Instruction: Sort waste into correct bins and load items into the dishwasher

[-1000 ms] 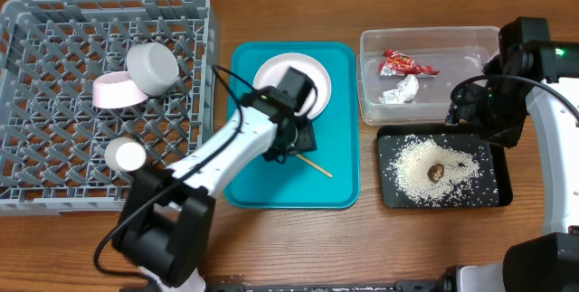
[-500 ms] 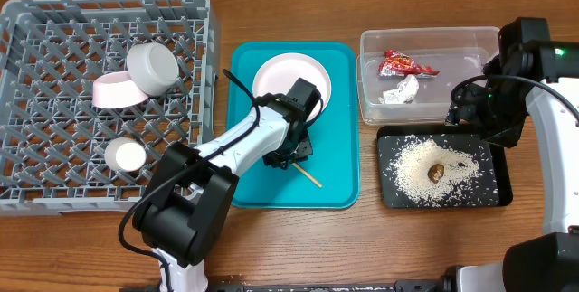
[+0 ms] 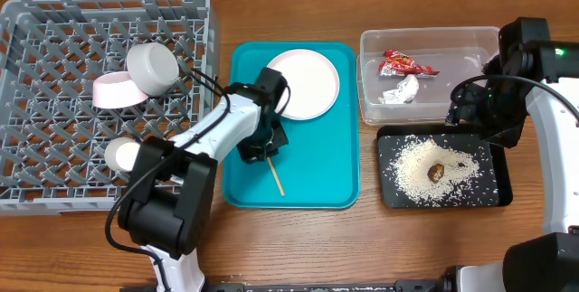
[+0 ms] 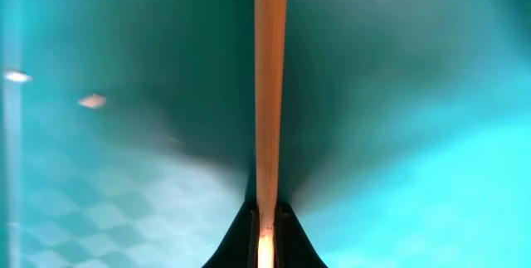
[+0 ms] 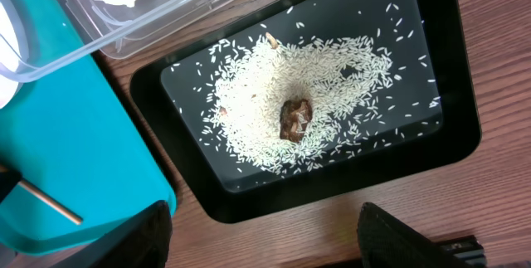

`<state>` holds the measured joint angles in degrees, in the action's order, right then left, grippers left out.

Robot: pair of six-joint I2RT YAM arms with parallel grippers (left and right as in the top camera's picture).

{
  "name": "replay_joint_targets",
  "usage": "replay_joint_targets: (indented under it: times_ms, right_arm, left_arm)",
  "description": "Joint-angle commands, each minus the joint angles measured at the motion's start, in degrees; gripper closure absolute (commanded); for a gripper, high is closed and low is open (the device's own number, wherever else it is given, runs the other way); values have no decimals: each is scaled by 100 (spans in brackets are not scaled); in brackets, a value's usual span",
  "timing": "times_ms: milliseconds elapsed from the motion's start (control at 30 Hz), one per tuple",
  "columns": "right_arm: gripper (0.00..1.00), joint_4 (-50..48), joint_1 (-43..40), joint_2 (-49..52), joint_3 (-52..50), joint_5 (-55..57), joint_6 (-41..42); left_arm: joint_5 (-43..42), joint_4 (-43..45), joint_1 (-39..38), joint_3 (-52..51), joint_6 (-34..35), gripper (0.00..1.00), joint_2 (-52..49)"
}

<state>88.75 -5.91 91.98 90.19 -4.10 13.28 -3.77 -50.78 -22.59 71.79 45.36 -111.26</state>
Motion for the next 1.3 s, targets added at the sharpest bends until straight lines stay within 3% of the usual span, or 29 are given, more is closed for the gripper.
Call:
replay_joint_targets:
  times_ms: [0, 333, 500, 600, 833, 867, 933, 1033, 1267]
  right_arm:
    - [27, -2, 11, -122, 24, -4, -20]
    - [27, 9, 11, -122, 24, -4, -22]
    - [27, 7, 11, -122, 24, -4, -20]
    - [27, 9, 11, -122, 24, -4, -20]
    - [27, 9, 11, -122, 24, -4, -20]
    - [27, 9, 11, -122, 24, -4, -20]
    - [27, 9, 11, -122, 24, -4, -20]
    - [27, 7, 11, -122, 24, -4, -20]
    - [27, 4, 11, -122, 24, -2, -20]
  left_arm:
    - [229, -39, 164, 129, -433, 96, 452]
    - [1040, -131, 772, 625, -2568, 96, 2103]
    - [1060, -61, 1436, 754, -3901, 96, 2282]
    - [1034, 9, 1703, 743, -4301, 96, 2181]
    - [1029, 50, 2129, 743, -4389, 96, 1749]
    - [1021, 57, 2157, 743, -4389, 92, 1698]
    - [964, 50, 2184, 745, -4391, 69, 1620]
    - [734, 42, 2155, 774, -4393, 61, 1639]
    - [-39, 177, 1530, 994, -4404, 53, 1729]
